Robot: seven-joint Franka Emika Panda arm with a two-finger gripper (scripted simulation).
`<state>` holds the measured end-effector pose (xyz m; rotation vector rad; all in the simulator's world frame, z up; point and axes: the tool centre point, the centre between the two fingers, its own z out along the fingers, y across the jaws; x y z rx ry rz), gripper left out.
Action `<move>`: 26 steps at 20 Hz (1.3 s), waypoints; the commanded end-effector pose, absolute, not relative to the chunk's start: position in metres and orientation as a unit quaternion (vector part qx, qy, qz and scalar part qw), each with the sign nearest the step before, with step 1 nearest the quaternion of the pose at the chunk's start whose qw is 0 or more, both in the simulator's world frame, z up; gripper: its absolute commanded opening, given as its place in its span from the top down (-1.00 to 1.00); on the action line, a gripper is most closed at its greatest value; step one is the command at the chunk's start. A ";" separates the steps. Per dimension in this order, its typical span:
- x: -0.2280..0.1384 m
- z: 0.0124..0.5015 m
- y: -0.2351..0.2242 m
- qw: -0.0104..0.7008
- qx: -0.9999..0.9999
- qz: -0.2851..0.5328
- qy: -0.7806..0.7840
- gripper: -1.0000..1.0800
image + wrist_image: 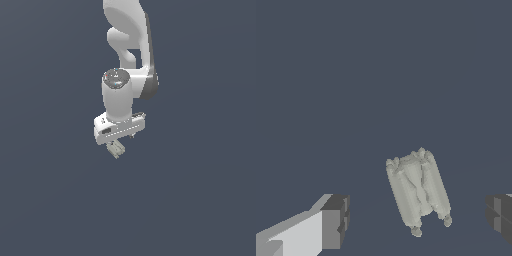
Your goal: Pick up the object and move it to a goal position.
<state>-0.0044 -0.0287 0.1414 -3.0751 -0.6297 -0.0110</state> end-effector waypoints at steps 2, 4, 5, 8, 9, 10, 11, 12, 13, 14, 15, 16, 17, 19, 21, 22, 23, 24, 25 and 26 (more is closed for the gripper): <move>-0.009 0.128 -0.038 0.000 -0.970 -0.003 -0.241 -0.92; -0.011 0.121 -0.043 0.000 -0.965 -0.002 -0.263 -0.92; -0.013 0.118 -0.045 0.000 -0.962 -0.002 -0.273 -0.92; -0.016 0.109 -0.051 0.000 -0.954 -0.001 -0.300 -0.92; -0.017 0.107 -0.053 0.000 -0.951 -0.001 -0.308 -0.92; -0.018 0.105 -0.055 0.000 -0.949 -0.001 -0.315 -0.92; -0.019 0.103 -0.056 0.000 -0.947 -0.001 -0.322 -0.92; -0.020 0.101 -0.057 0.000 -0.945 -0.001 -0.328 -0.92; -0.021 0.099 -0.059 0.000 -0.943 0.000 -0.333 -0.92; -0.022 0.097 -0.060 0.000 -0.941 0.000 -0.338 -0.92; -0.022 0.096 -0.060 0.000 -0.940 0.000 -0.342 -0.92; -0.023 0.095 -0.061 0.000 -0.938 0.000 -0.346 -0.92; -0.023 0.094 -0.062 0.000 -0.937 0.000 -0.349 -0.92; -0.024 0.092 -0.063 0.000 -0.935 0.000 -0.353 -0.92; -0.024 0.092 -0.063 0.000 -0.935 0.000 -0.356 -0.92; -0.024 0.092 -0.063 0.000 -0.934 0.000 -0.356 -0.92; -0.024 0.092 -0.063 0.000 -0.935 0.000 -0.354 -0.92; -0.024 0.092 -0.063 0.000 -0.935 0.000 -0.354 -0.92; -0.024 0.091 -0.063 0.000 -0.935 0.000 -0.354 -0.92; -0.024 0.089 -0.063 0.000 -0.935 0.000 -0.354 -0.92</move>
